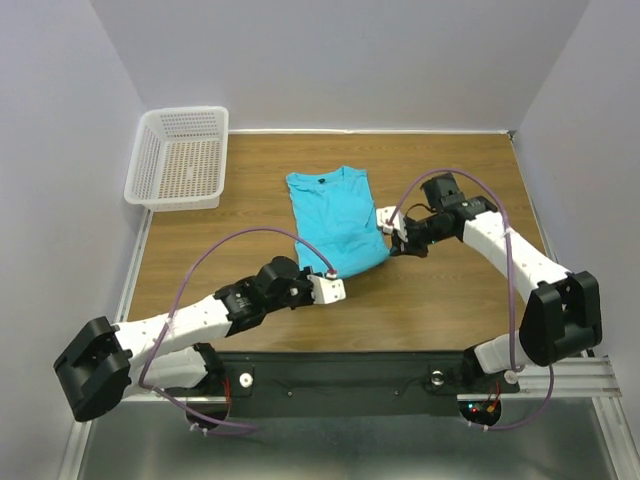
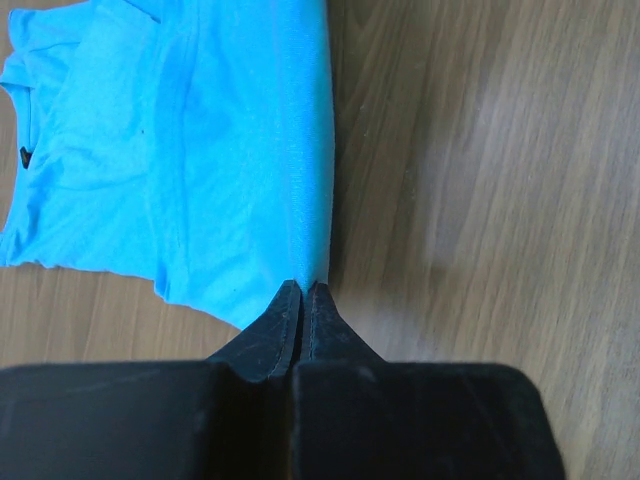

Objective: Fold and stack the t-shirts
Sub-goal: Fold the tshirt

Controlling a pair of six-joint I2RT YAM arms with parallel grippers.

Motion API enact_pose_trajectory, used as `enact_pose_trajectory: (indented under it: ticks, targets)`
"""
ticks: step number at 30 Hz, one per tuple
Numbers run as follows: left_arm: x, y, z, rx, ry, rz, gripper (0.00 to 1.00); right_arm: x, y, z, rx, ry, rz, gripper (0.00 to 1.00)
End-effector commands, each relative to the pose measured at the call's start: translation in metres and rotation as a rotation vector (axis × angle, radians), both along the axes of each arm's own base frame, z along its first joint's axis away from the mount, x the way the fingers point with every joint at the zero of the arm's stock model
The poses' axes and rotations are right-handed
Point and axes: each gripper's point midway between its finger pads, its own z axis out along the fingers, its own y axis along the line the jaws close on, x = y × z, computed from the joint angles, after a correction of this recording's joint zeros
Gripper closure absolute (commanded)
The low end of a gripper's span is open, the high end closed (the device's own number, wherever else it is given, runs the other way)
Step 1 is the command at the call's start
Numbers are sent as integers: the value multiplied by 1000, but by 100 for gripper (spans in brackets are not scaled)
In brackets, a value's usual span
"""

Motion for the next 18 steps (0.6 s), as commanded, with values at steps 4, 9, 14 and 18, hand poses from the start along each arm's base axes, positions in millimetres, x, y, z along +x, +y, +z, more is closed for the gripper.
enact_pose_trajectory:
  ticks: [4,9,14,18]
  targets:
    - [45,4,64,-98,-116,30,100,49,24,72,105,-34,-106,99]
    - [86,14,85,-72,-188,71,100,88,33,85,109,-24,-175,99]
    - [133,25,101,-55,-244,130,100,122,36,91,104,-41,-240,99]
    - [160,31,114,-70,-277,153,100,146,37,97,119,-56,-290,100]
